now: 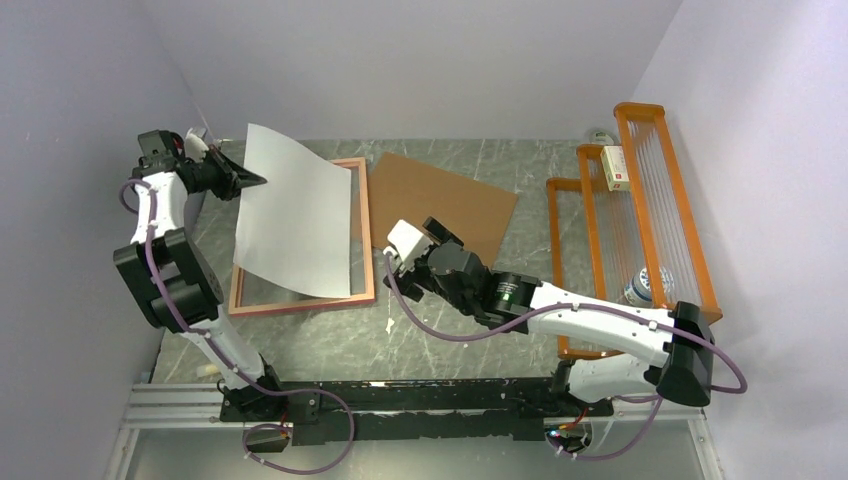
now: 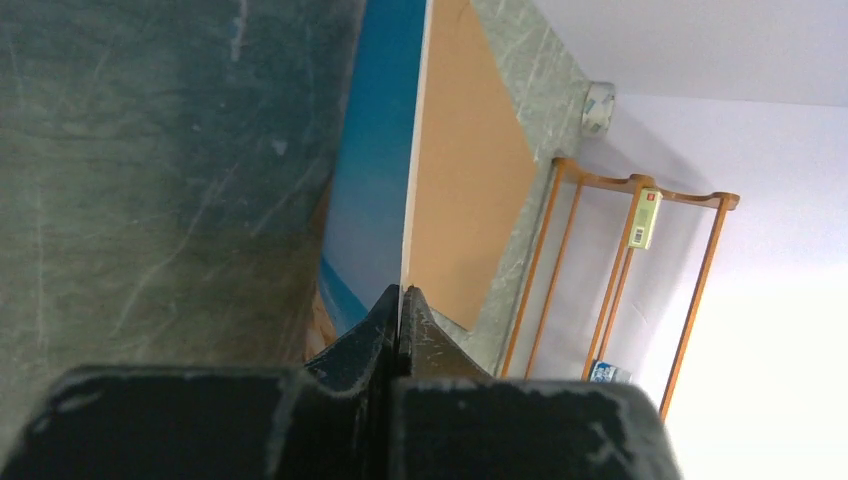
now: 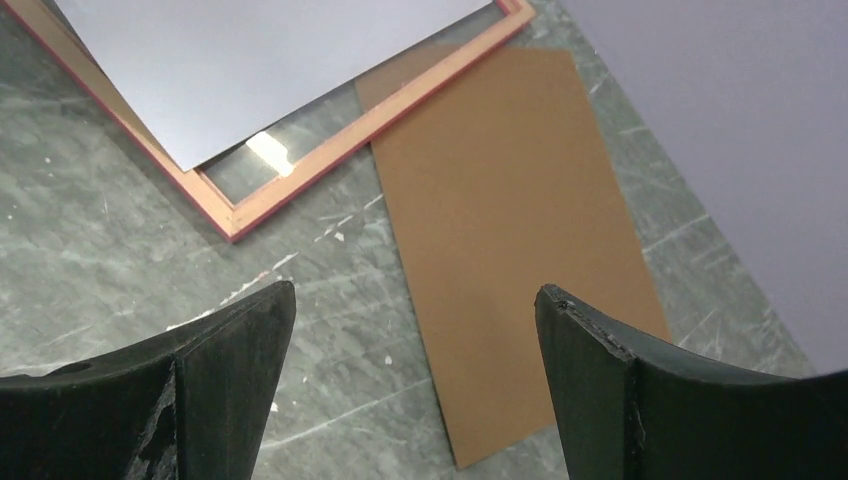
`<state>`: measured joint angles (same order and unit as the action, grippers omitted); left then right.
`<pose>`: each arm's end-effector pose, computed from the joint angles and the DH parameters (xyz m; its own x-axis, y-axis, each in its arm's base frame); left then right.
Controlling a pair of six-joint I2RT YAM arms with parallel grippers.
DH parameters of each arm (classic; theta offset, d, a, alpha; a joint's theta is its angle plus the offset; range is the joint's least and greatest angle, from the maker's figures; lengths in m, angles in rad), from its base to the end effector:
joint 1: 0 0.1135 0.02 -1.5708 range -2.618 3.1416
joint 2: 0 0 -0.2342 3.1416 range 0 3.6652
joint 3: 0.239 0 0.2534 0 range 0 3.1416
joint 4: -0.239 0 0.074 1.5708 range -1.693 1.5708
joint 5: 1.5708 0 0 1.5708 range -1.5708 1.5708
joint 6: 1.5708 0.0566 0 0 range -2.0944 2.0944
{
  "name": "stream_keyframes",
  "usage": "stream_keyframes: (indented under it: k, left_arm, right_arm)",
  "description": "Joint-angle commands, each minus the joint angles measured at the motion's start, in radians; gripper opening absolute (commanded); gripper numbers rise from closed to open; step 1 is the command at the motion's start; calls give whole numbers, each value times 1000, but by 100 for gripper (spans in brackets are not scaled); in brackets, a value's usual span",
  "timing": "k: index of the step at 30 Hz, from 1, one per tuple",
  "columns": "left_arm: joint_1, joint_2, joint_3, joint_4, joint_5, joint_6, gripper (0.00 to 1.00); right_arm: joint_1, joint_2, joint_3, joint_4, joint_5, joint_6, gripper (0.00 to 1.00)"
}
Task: Put the photo into the frame
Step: Turn over the photo from the photo frame.
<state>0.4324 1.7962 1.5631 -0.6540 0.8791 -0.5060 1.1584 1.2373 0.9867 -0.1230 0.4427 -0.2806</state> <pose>0.3772 0.1261 0.2579 -0.7002 -0.6637 -0.2631 -0.1886 0.5274 -0.8284 0.1478 0.2772 0.2862 0.0444 -0.5228 -0.8513 -0.6824 0.6065 -0.4081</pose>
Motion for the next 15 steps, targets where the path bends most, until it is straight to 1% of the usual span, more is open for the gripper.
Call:
stream_keyframes:
  k: [1, 4, 8, 11, 15]
  left_arm:
    - [3, 88, -7, 17, 19, 66, 2]
    - [4, 119, -53, 83, 32, 29, 3]
    - [2, 134, -61, 102, -4, 39, 3]
    - [2, 123, -87, 147, -22, 41, 3]
    - [2, 84, -160, 239, -58, 44, 3]
  right_arm:
    - [-29, -4, -16, -8, 2, 76, 93]
    - [-49, 7, -24, 2, -3, 105, 93]
    - [-58, 13, -38, 13, 1, 127, 93]
    - [-67, 14, -53, 23, -6, 136, 93]
    - [-74, 24, -60, 30, -6, 140, 93]
